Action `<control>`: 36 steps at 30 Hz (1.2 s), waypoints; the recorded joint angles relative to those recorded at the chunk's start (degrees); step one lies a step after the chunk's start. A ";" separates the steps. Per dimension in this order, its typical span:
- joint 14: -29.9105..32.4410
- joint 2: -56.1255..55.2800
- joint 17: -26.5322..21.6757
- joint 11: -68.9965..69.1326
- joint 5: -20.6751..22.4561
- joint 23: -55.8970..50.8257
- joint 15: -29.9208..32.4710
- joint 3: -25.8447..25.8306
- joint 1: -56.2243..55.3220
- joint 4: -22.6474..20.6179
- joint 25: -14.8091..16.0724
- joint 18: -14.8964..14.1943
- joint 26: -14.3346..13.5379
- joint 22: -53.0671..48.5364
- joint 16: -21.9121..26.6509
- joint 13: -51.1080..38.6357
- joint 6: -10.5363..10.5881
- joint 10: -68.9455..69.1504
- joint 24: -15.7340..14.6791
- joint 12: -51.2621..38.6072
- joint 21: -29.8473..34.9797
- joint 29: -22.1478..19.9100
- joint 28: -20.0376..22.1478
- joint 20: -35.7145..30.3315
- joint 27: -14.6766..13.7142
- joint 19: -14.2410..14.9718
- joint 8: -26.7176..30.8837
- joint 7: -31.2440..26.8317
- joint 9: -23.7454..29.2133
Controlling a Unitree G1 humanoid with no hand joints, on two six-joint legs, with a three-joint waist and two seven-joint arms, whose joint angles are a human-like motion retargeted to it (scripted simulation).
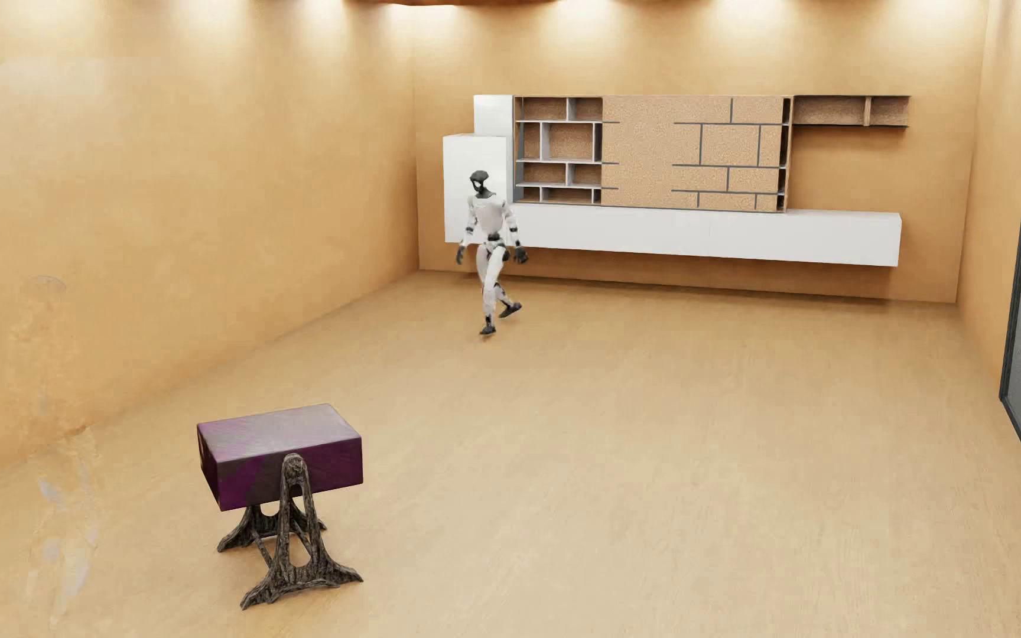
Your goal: Approach the endtable
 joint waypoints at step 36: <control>-0.98 -41.12 0.82 20.21 9.38 11.62 3.06 -4.57 34.24 -19.97 4.58 -7.84 -4.37 2.63 2.24 8.58 -2.38 -26.71 1.42 -26.74 -5.66 5.43 5.80 -9.28 5.59 -11.39 21.42 -13.47 -1.33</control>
